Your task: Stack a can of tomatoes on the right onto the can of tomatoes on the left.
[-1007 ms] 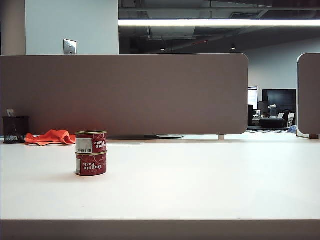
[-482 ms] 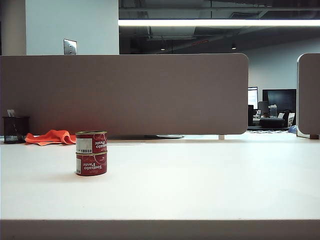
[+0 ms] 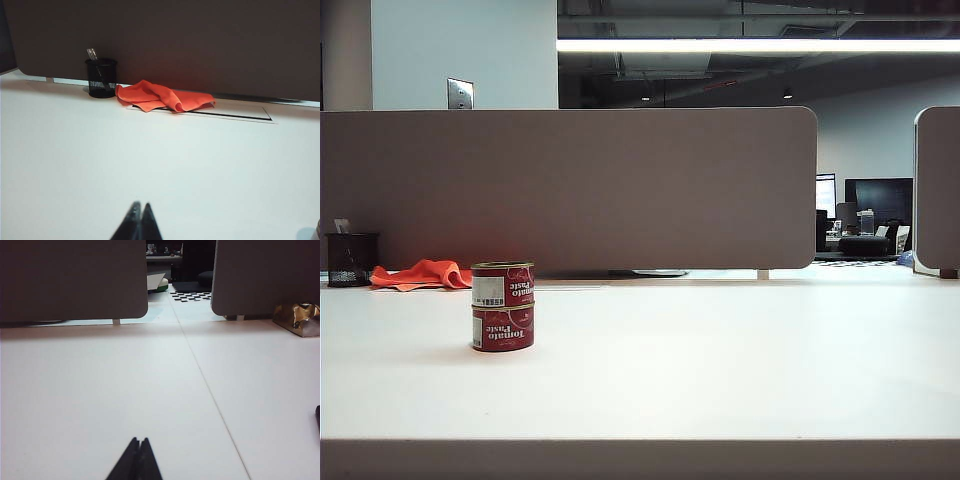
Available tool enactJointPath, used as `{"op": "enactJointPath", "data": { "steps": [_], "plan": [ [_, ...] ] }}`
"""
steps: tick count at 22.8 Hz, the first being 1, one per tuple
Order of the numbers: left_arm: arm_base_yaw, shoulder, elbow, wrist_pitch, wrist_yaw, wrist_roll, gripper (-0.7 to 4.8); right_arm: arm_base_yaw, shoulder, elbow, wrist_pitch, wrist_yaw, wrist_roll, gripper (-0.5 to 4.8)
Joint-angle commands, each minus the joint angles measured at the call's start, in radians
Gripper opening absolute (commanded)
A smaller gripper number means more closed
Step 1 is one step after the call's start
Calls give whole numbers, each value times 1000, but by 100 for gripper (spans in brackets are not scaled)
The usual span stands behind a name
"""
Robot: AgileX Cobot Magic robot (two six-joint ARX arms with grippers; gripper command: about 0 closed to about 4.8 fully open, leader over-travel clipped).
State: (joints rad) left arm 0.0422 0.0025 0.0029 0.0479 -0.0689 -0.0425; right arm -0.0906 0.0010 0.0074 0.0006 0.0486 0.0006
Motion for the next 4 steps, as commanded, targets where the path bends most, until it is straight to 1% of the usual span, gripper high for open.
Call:
{"op": "enactJointPath", "data": {
  "steps": [1, 4],
  "plan": [
    [1, 0, 3, 13, 2, -2, -5, 0, -2, -4, 18, 1, -1, -6],
    [1, 0, 3, 13, 2, -2, -5, 0, -2, -4, 18, 1, -1, -6]
  ]
}}
